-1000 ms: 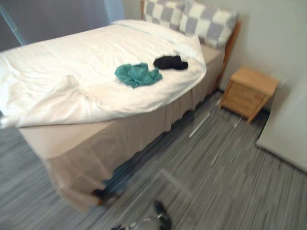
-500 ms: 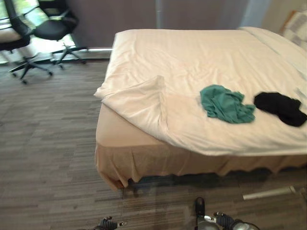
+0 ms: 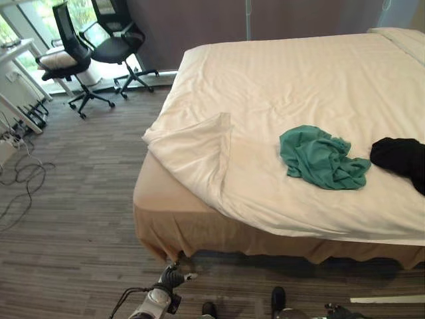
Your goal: Tidy up the quilt and then pick up the clothes from the bed and put them into the laundry hamper.
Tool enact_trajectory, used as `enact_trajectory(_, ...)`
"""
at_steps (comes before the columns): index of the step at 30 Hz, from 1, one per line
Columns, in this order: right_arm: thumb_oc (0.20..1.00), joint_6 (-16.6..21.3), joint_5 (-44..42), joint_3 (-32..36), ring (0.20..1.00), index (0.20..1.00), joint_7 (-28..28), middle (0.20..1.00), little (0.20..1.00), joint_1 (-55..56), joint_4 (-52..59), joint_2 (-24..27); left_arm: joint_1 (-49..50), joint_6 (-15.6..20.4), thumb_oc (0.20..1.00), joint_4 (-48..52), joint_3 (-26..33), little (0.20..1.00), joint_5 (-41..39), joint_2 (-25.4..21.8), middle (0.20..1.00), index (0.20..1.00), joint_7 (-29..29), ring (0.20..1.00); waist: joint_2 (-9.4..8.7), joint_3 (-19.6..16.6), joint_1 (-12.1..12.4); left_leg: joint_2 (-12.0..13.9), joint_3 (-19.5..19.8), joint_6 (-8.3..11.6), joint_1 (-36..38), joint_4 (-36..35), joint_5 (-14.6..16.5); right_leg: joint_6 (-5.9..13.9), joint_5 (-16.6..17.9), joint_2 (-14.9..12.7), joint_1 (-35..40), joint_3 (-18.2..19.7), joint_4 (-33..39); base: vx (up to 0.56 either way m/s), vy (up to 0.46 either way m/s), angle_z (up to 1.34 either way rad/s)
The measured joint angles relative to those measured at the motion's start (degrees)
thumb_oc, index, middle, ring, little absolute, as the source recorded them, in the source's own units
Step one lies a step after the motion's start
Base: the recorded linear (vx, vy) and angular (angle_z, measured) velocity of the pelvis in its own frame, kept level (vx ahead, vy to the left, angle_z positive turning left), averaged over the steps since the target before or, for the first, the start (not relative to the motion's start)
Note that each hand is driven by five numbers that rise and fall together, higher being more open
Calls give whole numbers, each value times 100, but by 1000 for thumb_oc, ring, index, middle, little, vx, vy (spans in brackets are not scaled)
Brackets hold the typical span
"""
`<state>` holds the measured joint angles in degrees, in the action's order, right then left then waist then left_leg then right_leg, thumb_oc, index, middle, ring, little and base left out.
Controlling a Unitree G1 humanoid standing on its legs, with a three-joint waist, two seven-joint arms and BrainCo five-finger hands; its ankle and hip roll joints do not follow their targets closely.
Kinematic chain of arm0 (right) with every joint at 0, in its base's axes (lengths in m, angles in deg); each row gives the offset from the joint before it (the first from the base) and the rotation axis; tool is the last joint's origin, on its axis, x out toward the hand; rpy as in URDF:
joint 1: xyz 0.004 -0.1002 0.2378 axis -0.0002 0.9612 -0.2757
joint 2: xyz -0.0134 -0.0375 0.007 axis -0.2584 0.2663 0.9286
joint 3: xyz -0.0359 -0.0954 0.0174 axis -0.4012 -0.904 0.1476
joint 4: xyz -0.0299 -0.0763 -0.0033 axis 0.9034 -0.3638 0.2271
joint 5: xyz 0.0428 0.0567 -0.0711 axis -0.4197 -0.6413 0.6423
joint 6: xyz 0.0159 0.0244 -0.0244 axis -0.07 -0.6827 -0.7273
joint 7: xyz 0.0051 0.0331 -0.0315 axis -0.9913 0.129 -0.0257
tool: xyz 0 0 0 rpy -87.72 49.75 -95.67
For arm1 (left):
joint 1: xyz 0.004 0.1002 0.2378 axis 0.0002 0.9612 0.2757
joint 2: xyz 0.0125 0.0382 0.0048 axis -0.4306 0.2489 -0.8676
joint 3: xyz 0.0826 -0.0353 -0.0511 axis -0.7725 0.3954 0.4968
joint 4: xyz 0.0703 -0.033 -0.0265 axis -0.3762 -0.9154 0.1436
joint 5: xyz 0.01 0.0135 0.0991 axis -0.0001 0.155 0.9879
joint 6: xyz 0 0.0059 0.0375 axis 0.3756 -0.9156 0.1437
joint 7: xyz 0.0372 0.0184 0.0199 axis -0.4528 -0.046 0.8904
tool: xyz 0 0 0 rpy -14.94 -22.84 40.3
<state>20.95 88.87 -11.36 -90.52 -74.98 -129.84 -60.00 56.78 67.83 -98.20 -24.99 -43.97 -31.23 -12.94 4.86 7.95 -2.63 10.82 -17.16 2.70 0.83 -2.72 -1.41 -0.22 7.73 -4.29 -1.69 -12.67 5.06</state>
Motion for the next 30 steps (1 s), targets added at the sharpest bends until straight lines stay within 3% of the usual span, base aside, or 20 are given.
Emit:
enact_trajectory(1, 1000, 13, 0, 56, 1000, 1000, 2, 1000, 1000, 108, 84, -34, 269, -4, 1000, 744, 195, 1000, -7, -373, 1000, 1000, 3, 1000, 6, -15, -35, -44, -137, -36, 13, -105, 39, 197, -59, -83, -19, -8, -3, 102, 33, -7)
enact_trajectory(5, 1000, 41, -1, 438, 1000, 1000, 18, 1000, 1000, 810, 559, -159, 818, 189, 1000, 2717, 747, 1000, 86, -1875, 1000, 1000, 255, 1000, -231, -48, -37, -104, -126, -4, 81, -226, -3, 262, -12, -128, -22, -70, -3, 49, 53, 7)
enact_trajectory(7, 1000, 32, 4, 429, 1000, 1000, 48, 1000, 1000, 1002, 597, -76, 750, 307, 1000, 2845, 1074, 1000, 117, -2168, 1000, 1000, 481, 1000, -209, -98, -46, -141, -149, 8, 119, -228, -75, 296, 10, -164, 0, -63, -2, -25, 59, -4)
enact_trajectory(8, 1000, 61, 4, 425, 1000, 1000, 63, 1000, 1000, 1026, 633, -46, 812, 162, 1000, 3364, 1099, 1000, 252, -2435, 1000, 1000, 502, 1000, -166, -45, -36, -145, -273, 46, 103, -231, -116, 302, 14, -177, -69, -11, -2, -94, 47, -14)
enact_trajectory(9, 1000, 110, 5, 430, 1000, 1000, 84, 1000, 1000, 996, 643, -34, 811, 302, 1000, 3597, 1107, 1000, 350, -2592, 1000, 1000, 595, 1000, -194, -54, 22, -145, -265, 43, 27, -231, -119, 340, 39, -185, -90, -3, -3, -141, 60, -8)
enact_trajectory(10, 1000, 127, 10, 403, 1000, 1000, 102, 1000, 1000, 972, 619, -16, 418, 404, 1000, 3709, 1216, 1000, 505, -2707, 1000, 1000, 769, 1000, -171, -28, -20, -198, -285, 52, -16, -230, -154, 370, 62, -229, -184, 4, -6, -261, 99, 9)
enact_trajectory(12, 1000, 152, 102, 170, 1000, 1000, 117, 1000, 1000, 727, 639, -16, -597, 372, 1000, 3830, 641, 1000, 752, -3150, 1000, 1000, 987, 1000, -178, 66, -46, -234, -293, 53, -426, -227, -285, 441, 116, -280, -566, 4, -9, -194, 59, 14)
enact_trajectory(15, 1000, 139, 225, -20, 1000, 1000, 155, 1000, 1000, 195, 622, -12, -2324, 284, 1000, 3313, -248, 1000, 1044, -3105, 1000, 1000, 1281, 1000, -263, 298, -143, -282, -426, 132, -786, -226, -518, 492, 287, -340, -938, 85, -35, -106, 36, -4)
enact_trajectory(16, 1000, 162, 224, -152, 1000, 1000, 210, 1000, 1000, -43, 667, -28, -2934, 216, 1000, 2935, -830, 1000, 1195, -3062, 1000, 1000, 1401, 1000, -323, 388, -203, -301, -452, 152, -842, -229, -532, 489, 313, -358, -1031, 149, -15, -48, 22, -28)
enact_trajectory(19, 1000, 165, 213, -310, 1000, 1000, 257, 1000, 1000, -396, 866, -33, -3896, 117, 1000, 2301, -1605, 1000, 1437, -2824, 1000, 1000, 1517, 1000, -469, 598, -523, -343, -650, 139, -1034, -219, -572, 513, 410, -391, -1362, 273, -36, -73, 14, -33)
enact_trajectory(20, 1000, 199, 206, -346, 1000, 1000, 314, 1000, 1000, -465, 888, -33, -4260, 82, 1000, 1765, -1876, 1000, 1461, -2641, 1000, 1000, 1547, 1000, -442, 646, -584, -354, -696, 123, -1121, -219, -586, 504, 435, -395, -1475, 315, -37, -39, -13, -26)
enact_trajectory(24, 1000, 240, 97, -489, 1000, 1000, 429, 1000, 1000, -596, 877, 5, -4913, -144, 1000, 811, -2282, 1000, 1492, -2375, 1000, 1000, 1546, 1000, -297, 962, -822, -325, -761, 135, -1298, -204, -594, 459, 472, -350, -1710, 380, -39, -39, -20, -13)
enact_trajectory(27, 1000, 254, -59, -495, 1000, 1000, 471, 1000, 1000, -652, 868, 18, -5160, -217, 1000, 597, -2397, 1000, 1644, -2360, 1000, 1000, 1538, 1000, -244, 1168, -833, -314, -776, 138, -1352, -195, -596, 406, 512, -329, -1782, 400, -40, -38, -10, -6)
enact_trajectory(28, 1000, 266, -74, -508, 1000, 1000, 482, 1000, 1000, -659, 843, 27, -5296, -230, 693, 401, -2465, 693, 1696, -2306, 693, 693, 1538, 693, -233, 1184, -814, -320, -818, 140, -1406, -196, -594, 407, 510, -326, -1863, 436, -39, -18, 7, -10)
enact_trajectory(29, 1000, 270, -80, -507, 1000, 1000, 484, 1000, 1000, -680, 840, 31, -5402, -238, 558, 262, -2572, 558, 1802, -2295, 558, 558, 1536, 558, -232, 1184, -792, -323, -847, 140, -1447, -196, -594, 407, 511, -329, -1920, 466, -39, -4, 24, -11)
enact_trajectory(30, 1000, 267, -104, -509, 1000, 1000, 486, 1000, 1000, -738, 839, 35, -5510, -257, 200, 155, -2633, 200, 1933, -2294, 200, 200, 1532, 200, -227, 1217, -794, -337, -872, 140, -1481, -196, -594, 407, 513, -340, -1964, 482, -40, 5, 40, -9)
